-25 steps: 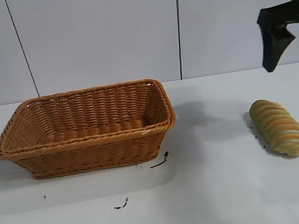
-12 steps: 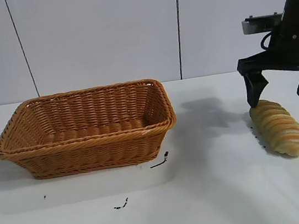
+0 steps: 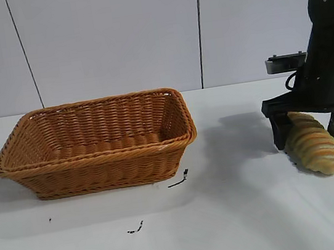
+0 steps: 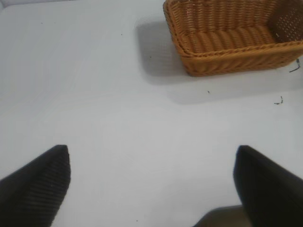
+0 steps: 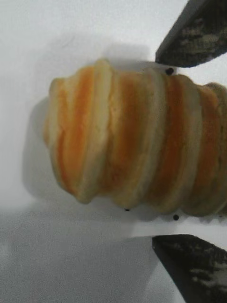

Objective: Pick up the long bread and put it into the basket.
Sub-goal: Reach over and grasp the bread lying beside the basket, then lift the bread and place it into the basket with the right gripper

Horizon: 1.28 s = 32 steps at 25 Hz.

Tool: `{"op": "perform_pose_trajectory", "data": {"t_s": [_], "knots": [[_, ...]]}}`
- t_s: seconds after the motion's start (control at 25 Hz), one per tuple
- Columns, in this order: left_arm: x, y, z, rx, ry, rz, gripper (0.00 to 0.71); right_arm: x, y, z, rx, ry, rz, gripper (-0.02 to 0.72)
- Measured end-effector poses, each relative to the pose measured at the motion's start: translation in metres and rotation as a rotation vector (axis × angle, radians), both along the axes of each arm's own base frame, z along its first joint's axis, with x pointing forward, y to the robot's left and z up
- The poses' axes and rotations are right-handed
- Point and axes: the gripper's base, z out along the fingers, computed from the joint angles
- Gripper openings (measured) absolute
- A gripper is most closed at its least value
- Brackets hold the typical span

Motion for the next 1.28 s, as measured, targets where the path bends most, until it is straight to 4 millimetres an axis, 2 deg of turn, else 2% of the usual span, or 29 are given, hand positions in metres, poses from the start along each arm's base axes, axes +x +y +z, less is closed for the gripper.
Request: {"op": "perform_pose_trajectory", "data": {"t_s": [0.04, 0.12, 0.2, 0.28, 0.52, 0.64, 0.72, 0.88, 1.04, 1.08, 1.12, 1.28], "knots": [[0.0, 0.0, 0.0, 0.0, 0.0, 0.0, 0.696, 0.0, 0.0, 0.0, 0.001, 0.0, -0.001, 0.207], [0.0, 0.0, 0.0, 0.0, 0.0, 0.0, 0.696, 0.0, 0.0, 0.002, 0.0, 0.004, 0.0, 0.158], [0.0, 0.0, 0.0, 0.0, 0.0, 0.0, 0.696, 0.002, 0.0, 0.01, -0.007, 0.003, 0.013, 0.153], [0.0, 0.0, 0.0, 0.0, 0.0, 0.0, 0.696, 0.005, 0.0, 0.027, -0.008, -0.005, 0.021, 0.146], [0.0, 0.0, 0.0, 0.0, 0.0, 0.0, 0.696, 0.018, 0.005, 0.12, -0.007, -0.118, 0.055, 0.134], [0.0, 0.0, 0.0, 0.0, 0.0, 0.0, 0.696, 0.022, 0.013, 0.153, -0.006, -0.162, 0.081, 0.134], [0.0, 0.0, 0.0, 0.0, 0.0, 0.0, 0.696, 0.024, 0.02, 0.168, -0.004, -0.192, 0.1, 0.134], [0.0, 0.0, 0.0, 0.0, 0.0, 0.0, 0.696, 0.026, 0.043, 0.193, -0.011, -0.264, 0.177, 0.132], [0.0, 0.0, 0.0, 0.0, 0.0, 0.0, 0.696, 0.033, 0.077, 0.205, -0.023, -0.327, 0.301, 0.132], [0.0, 0.0, 0.0, 0.0, 0.0, 0.0, 0.696, 0.033, 0.077, 0.205, -0.023, -0.327, 0.301, 0.132], [0.0, 0.0, 0.0, 0.0, 0.0, 0.0, 0.696, 0.039, 0.097, 0.207, -0.03, -0.355, 0.38, 0.132], [0.0, 0.0, 0.0, 0.0, 0.0, 0.0, 0.696, 0.043, 0.147, 0.196, -0.066, -0.372, 0.61, 0.124]]}}
